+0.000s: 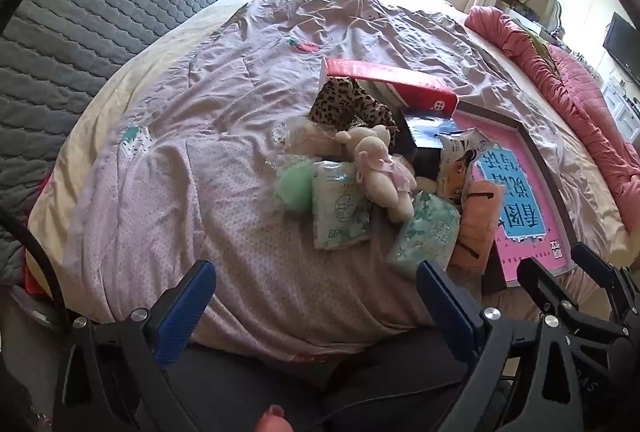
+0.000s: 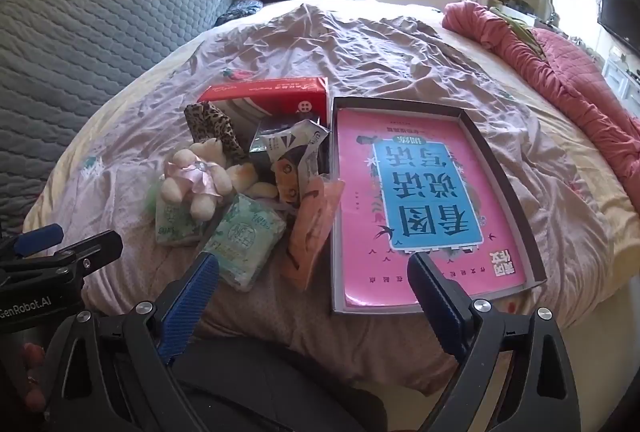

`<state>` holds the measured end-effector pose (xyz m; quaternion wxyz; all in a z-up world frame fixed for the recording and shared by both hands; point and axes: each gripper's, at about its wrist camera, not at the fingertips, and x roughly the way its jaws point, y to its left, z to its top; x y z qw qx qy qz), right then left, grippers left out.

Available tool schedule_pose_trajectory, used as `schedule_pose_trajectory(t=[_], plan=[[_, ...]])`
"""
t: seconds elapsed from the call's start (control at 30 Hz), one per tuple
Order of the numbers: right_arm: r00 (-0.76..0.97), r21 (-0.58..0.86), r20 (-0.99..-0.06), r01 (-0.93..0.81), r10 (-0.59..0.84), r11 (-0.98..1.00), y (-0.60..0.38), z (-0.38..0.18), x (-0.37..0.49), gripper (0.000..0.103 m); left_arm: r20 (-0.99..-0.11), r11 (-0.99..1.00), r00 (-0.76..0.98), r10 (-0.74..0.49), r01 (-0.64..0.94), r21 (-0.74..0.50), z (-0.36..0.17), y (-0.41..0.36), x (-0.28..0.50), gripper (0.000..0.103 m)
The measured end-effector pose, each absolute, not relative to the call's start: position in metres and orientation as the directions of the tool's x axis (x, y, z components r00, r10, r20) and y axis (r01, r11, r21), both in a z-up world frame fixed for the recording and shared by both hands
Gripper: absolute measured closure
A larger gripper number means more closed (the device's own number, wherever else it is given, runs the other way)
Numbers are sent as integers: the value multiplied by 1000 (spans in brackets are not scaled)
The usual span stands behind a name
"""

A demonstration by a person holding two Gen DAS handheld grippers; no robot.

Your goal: Organize soft objects

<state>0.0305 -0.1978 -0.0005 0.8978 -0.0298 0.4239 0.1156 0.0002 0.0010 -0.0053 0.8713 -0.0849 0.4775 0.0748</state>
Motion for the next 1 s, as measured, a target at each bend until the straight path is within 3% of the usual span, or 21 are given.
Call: schedule_pose_trajectory(t=[1.0], plan=[[619,47,-766,-214,173,976,-194,0,27,8,-838,974,542,71,-218,-58,-3,1,-1,2]])
